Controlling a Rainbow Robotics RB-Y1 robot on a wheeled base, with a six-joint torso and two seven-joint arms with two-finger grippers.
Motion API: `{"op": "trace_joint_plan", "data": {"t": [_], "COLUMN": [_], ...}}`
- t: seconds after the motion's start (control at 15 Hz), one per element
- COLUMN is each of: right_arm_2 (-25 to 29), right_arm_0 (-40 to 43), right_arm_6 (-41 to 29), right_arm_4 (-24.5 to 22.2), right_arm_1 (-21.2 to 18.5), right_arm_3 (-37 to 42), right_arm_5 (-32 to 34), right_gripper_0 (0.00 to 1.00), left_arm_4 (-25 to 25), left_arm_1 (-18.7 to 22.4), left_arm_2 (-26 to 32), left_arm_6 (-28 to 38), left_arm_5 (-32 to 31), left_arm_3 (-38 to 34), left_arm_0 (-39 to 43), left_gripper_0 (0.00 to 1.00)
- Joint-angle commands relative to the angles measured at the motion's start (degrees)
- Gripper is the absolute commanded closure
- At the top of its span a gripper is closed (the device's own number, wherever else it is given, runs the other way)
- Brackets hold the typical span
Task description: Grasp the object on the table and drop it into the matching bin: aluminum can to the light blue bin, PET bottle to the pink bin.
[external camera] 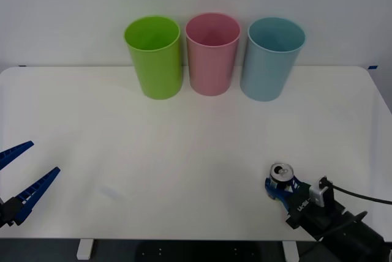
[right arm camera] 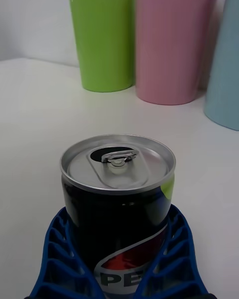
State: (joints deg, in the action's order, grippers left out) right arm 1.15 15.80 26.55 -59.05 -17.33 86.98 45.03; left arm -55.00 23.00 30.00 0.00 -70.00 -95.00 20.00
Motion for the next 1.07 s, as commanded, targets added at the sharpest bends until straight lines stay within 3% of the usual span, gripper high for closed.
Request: {"op": "trace_joint_plan", "data": {"t": [0.07, 0.8, 1.07], "right_arm_2": [1.14, 6.5, 8.17], "right_arm_0": [0.02, -0.42, -3.76], "right_arm_6": [-4.13, -18.37, -24.79], "right_arm_4": [0.42, 0.42, 0.25], "right_arm_1": [-0.07, -0.25, -2.89], "right_arm_3": [2.23, 17.52, 21.56], "right_arm_5": [0.67, 0.5, -0.47], "right_gripper_0": [1.0, 1.0, 1.0], "left_arm_4": [0.0, 0.0, 0.0], "left_arm_1": [0.0, 0.0, 0.0], "left_arm_2": [0.0, 0.0, 0.0], "left_arm_6": [0.0, 0.0, 0.0], "left_arm_5": [0.0, 0.0, 0.0], "left_arm_3": [0.0, 0.0, 0.0], "left_arm_0": [0.0, 0.0, 0.0], "left_gripper_0": [0.0, 0.0, 0.0]}}
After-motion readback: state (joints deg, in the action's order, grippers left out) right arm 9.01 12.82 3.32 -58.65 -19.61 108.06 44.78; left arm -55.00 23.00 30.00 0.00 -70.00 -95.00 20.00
